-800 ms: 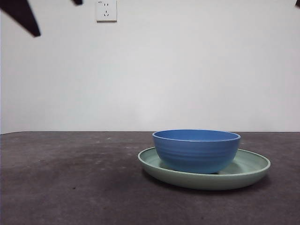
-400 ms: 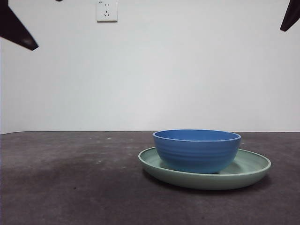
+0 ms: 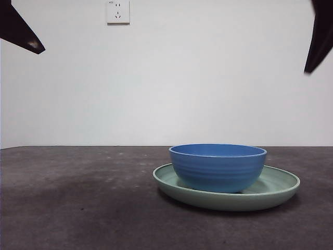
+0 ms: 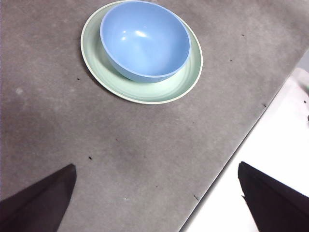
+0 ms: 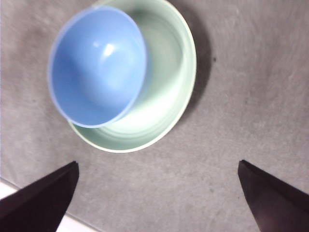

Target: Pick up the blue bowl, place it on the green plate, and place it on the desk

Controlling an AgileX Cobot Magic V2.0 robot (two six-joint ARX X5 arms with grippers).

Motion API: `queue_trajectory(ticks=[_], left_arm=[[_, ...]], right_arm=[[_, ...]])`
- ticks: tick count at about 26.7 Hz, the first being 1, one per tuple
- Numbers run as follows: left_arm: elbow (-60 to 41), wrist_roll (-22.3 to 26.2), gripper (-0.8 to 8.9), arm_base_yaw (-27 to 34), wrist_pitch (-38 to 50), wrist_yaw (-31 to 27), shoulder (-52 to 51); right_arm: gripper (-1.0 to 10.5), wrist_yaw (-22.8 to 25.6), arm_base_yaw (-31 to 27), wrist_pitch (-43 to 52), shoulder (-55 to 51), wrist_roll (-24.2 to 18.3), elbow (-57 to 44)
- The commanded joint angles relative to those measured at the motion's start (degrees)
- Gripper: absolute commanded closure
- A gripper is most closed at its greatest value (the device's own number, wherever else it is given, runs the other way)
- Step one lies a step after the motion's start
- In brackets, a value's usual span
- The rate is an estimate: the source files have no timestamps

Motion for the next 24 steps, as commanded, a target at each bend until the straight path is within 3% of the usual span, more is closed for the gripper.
queue_trajectory(ticks=[1,14,24], left_arm=[[0.55,-0.48,0.94,-0.28,0.66,0.46,0.26],[0.57,-0.39,0.94,-0.28,0.7,2.95,-2.82],[0.57,-0.42,0.94,-0.28,0.7,2.95,-4.04]], right_arm=[[4.1,-0.2,0.11,2.91,5.14,-0.94,1.01],[4.1,-3.45,0.26,15.85,23.63,-1.73,1.01],[6.0,-5.01,0.46,22.21,29.29,-2.19,1.01]])
